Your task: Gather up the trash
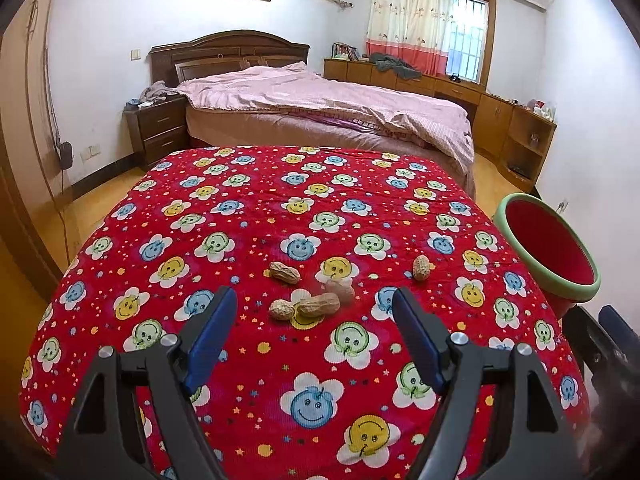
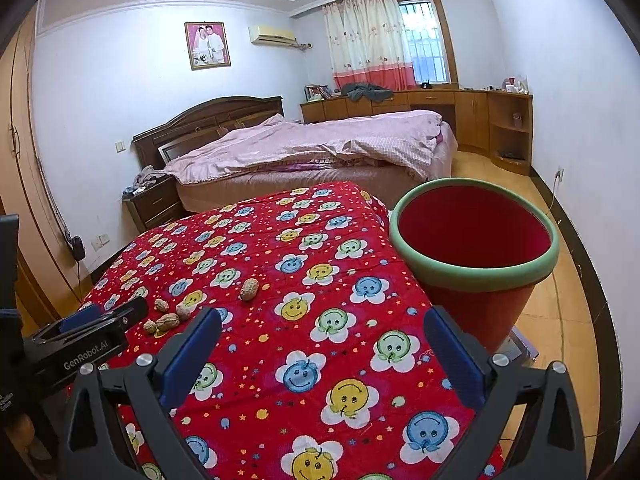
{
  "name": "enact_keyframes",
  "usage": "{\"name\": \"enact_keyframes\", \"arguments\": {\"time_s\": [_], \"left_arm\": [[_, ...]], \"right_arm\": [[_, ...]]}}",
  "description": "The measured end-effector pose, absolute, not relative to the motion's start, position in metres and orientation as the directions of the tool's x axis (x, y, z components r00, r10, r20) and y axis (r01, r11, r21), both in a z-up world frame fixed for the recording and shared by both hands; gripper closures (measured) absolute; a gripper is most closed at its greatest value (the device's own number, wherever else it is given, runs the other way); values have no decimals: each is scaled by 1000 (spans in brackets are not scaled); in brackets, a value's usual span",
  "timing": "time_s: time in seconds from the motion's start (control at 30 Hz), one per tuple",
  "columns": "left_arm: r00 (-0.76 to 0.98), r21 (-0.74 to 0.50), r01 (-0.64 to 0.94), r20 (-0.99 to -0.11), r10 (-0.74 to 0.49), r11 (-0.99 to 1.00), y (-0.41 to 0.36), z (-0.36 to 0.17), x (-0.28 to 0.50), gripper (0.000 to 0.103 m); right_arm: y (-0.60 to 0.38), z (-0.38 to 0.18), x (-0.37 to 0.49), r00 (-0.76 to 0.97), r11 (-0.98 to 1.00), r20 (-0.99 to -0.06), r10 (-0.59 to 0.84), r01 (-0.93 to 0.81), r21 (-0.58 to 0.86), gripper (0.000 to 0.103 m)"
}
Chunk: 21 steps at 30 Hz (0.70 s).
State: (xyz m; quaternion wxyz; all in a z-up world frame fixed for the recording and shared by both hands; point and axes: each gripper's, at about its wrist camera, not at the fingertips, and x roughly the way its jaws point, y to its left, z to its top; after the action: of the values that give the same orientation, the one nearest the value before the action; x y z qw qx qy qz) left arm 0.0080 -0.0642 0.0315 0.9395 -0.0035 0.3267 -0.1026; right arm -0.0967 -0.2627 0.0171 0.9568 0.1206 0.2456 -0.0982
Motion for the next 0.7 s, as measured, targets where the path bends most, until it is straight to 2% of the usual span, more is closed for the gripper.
{"name": "enact_keyframes", "arguments": {"time_s": [0.7], "left_arm": [[764,-81,185,-615,-195,980,-64,30,7,24]], "right_arm": [[-263,16,-97,859,951,-496,-127,247,185,0]]}}
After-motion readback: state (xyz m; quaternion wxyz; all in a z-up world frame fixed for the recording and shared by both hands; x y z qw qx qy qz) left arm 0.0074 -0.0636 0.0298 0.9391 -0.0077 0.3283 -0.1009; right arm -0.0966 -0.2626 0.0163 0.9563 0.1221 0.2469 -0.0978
